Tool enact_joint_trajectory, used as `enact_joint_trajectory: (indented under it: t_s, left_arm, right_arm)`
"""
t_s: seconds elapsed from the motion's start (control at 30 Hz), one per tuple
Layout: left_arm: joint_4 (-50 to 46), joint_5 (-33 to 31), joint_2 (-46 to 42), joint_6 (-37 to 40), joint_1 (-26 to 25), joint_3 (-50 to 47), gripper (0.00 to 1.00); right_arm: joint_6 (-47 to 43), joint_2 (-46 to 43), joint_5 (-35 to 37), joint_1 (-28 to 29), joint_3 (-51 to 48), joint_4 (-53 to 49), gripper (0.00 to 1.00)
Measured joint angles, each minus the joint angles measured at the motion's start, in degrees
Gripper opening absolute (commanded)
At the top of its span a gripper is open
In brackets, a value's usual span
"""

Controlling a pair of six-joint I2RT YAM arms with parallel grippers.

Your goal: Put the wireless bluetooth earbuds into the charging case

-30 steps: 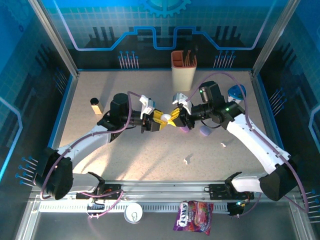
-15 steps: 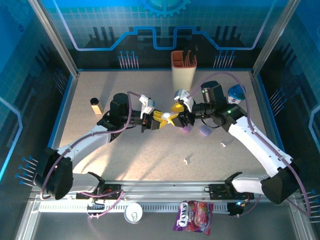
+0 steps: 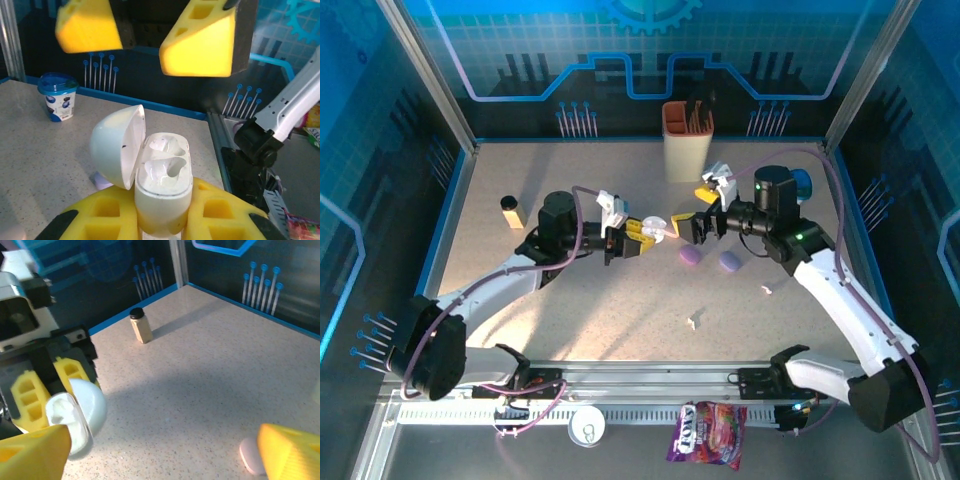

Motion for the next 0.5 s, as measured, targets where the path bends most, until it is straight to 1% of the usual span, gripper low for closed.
enact_joint_trajectory:
  t_s: [0.13,0.3,0.4,0.43,0.5]
  left_arm:
    - [2.82,-3.04,-1.88,-0.39,-0.11,-1.7,0.0]
    - [6.86,-7.93,-4.17,-3.06,-0.42,-4.09,0.0]
    - [7.26,-9.42,-5.7,-3.06,-0.42,-4.85,0.0]
    - [6.86,-9.55,-6.27,-2.78,-0.42,-4.87,0.0]
    - [5.7,-9.57,-7.39,-1.38,-0.42,-4.9,0.0]
  right_arm:
    - [4.37,-1.49,1.4,-1.99,-3.02,-1.18,1.0]
    - [11.15,-1.4,1.64,-5.84,-7.26,-3.91,1.0]
    - [14.08,-1.05,2.21,-6.05,-10.25,-5.4,1.0]
    - [15.17,-0.9,3.21,-5.97,-11.32,-6.16,0.97]
    - [17.05,-0.33,5.97,-5.66,-12.79,-8.61,0.94]
